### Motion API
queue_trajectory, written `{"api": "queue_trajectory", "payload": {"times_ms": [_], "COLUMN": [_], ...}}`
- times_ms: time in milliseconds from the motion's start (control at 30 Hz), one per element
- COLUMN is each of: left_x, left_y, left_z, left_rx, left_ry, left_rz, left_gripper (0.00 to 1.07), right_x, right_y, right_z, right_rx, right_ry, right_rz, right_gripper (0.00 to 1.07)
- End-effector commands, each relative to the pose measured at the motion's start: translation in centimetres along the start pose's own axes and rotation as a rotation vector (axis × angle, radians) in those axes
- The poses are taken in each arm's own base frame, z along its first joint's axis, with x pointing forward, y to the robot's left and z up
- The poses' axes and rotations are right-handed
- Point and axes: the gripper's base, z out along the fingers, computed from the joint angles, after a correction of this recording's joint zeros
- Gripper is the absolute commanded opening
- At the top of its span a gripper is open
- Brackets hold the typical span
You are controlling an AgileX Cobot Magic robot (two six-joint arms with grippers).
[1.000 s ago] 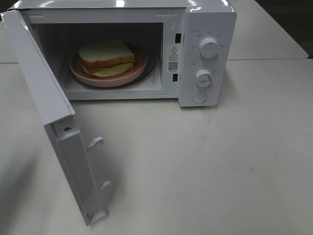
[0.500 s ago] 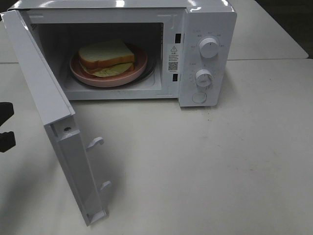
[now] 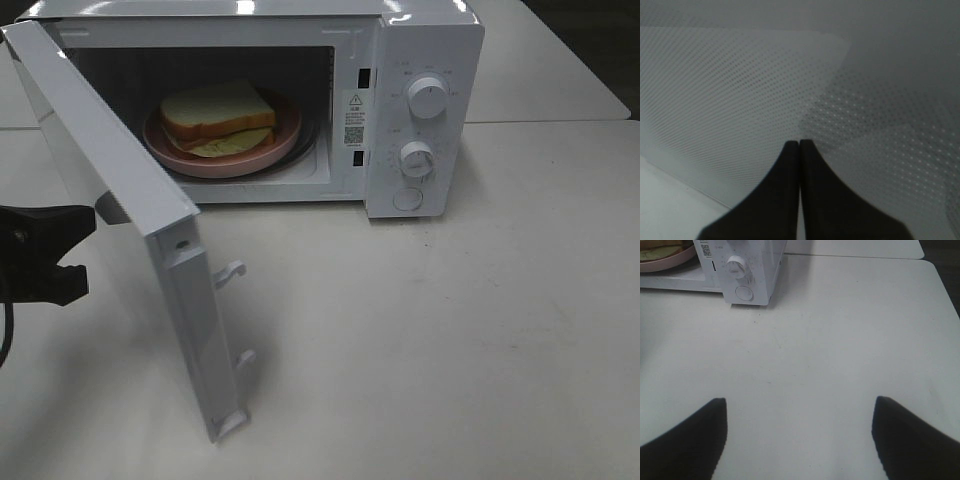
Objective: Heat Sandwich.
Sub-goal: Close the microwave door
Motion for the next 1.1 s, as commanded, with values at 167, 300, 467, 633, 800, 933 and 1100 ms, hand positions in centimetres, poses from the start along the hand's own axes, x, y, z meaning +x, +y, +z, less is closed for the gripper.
{"api": "queue_trajectory", "payload": {"times_ms": [167,300,467,633,800,933,1100], "left_x": [-1.1,-1.5,-1.8,-2.0,-2.3,-2.8,-3.4], "left_y": [-1.1,-1.7,-2.6,-3.6,-4.3,-5.0,-5.4], "left_z": [1.8,2.9,4.4,5.8,7.0,8.1,9.2], "left_rx": [0.029,0.034,0.058,0.068,0.064,0.074,0.077], "left_ry": [-0.042,-0.042,-0.036,-0.004,-0.001,0.023,0.045], "left_rz": [-0.009,-0.029,-0.032,-0.042,-0.055,-0.046,-0.048], "left_gripper": [0.00,0.00,0.00,0.00,0.00,0.00,0.00], "right_x": [0.2,0.2,0.2,0.2,0.2,0.2,0.2], "right_y": [0.0,0.0,0.0,0.0,0.0,0.0,0.0], "right_z": [-0.3,-0.3,-0.3,-0.3,-0.3,-0.3,-0.3], "right_rx": [0.007,0.007,0.007,0.007,0.007,0.007,0.007], "right_ry": [-0.027,-0.027,-0.027,-0.027,-0.027,-0.027,-0.027], "right_rz": [0.004,0.004,0.004,0.004,0.004,0.004,0.004], "right_gripper": [0.76,0.76,0.76,0.76,0.76,0.76,0.76]}}
